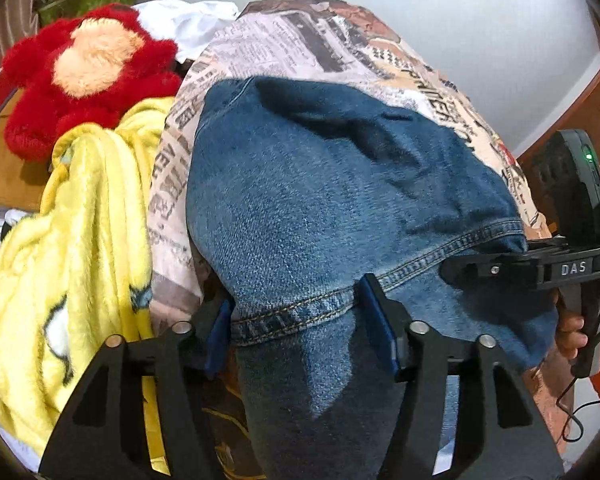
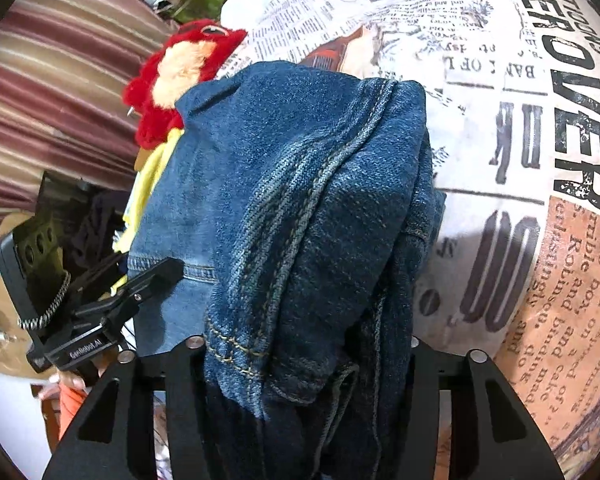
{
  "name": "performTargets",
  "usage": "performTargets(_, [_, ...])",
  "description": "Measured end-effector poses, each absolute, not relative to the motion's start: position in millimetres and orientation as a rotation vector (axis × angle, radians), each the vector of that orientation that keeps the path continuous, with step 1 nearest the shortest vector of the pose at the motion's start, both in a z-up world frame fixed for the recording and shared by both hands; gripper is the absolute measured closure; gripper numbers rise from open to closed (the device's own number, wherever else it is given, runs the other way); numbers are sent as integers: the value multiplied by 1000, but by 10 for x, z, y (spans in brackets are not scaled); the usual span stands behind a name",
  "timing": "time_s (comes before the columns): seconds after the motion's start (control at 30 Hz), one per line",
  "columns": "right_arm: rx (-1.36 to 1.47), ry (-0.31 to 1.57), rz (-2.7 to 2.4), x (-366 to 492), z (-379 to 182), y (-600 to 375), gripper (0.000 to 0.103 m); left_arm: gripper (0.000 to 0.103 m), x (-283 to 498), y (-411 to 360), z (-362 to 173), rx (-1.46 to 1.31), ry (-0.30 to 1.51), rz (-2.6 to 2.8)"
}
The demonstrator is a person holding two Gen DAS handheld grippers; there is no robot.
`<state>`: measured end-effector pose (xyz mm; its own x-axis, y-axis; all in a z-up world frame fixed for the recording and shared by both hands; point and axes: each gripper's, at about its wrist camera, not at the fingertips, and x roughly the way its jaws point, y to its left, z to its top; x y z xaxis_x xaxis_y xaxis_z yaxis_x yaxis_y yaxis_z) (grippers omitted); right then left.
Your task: Fold large clothes
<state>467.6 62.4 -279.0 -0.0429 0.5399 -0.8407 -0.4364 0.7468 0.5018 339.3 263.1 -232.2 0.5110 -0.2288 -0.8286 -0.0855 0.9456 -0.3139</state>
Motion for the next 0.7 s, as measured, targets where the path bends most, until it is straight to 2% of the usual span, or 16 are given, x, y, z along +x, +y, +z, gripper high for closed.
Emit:
performTargets(0.13, [23, 1363, 762, 4572, -2786, 523, 33, 36, 3290, 2624, -2338, -344, 1050, -73])
performTargets(0.2, [-26, 1331, 749, 4494, -2701, 459, 29, 36, 3219, 2618, -2322, -337, 1049, -61])
performTargets(0.5, [-205, 1188, 734, 4059, -2382, 156, 28, 32, 2835, 2546, -2245, -331, 1046, -14])
performTargets(0.7, [-221, 1046, 695, 3763, -1919, -80, 28, 32, 2570, 2335, -1903, -190, 990, 77])
